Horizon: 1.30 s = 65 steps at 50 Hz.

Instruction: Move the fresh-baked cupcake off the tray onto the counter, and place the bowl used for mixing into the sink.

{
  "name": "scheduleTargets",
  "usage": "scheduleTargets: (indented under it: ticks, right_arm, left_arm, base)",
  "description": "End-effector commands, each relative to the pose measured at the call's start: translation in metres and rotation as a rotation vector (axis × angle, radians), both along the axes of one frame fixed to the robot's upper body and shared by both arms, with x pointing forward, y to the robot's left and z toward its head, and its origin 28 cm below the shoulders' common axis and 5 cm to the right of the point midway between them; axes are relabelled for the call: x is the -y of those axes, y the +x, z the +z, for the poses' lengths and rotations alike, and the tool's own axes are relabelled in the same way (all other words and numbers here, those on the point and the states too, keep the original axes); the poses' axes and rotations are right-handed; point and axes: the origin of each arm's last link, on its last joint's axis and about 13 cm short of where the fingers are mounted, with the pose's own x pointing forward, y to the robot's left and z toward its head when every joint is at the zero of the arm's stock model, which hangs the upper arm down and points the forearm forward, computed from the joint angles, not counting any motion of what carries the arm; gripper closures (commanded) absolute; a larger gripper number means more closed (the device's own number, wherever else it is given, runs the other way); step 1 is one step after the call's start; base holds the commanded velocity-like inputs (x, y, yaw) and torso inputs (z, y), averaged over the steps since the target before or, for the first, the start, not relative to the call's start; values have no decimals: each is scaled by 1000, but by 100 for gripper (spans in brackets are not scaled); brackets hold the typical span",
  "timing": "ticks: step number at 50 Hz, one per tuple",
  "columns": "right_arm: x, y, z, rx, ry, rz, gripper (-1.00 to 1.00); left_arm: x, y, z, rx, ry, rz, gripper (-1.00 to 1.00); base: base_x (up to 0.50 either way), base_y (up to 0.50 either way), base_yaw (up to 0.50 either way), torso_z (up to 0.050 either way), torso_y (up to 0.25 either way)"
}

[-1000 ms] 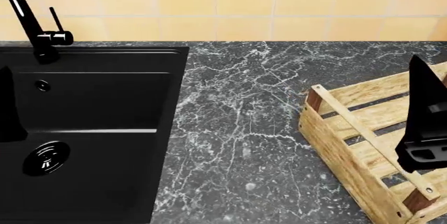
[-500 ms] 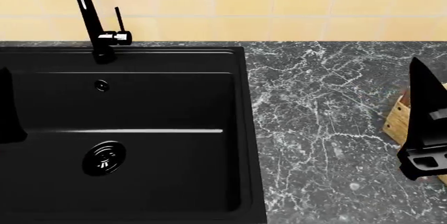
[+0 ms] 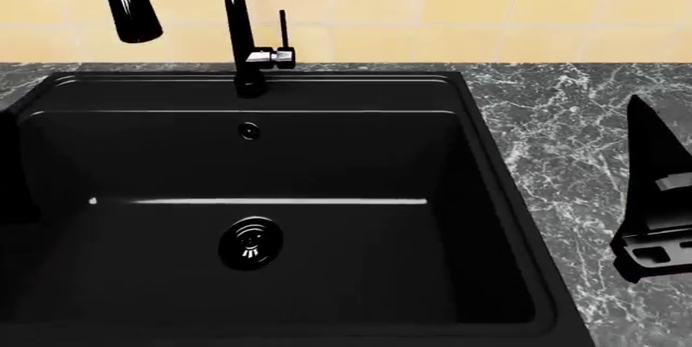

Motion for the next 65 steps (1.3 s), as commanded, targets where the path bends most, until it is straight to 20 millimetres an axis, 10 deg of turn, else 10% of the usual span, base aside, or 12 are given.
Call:
scheduleTargets:
  ticks: [1,65]
  right_arm:
    - [0,0,-1,-6,-2,0,-100]
    - [2,10,-9,-25,-21,7,-100]
  left_arm:
    - [-1,1,-2,-2,-2,2,-100]
    - [-3,0,-6,-6,-13,12,-100]
  base:
    - [-35,500,0,0,0]
    - [-117,500,0,0,0]
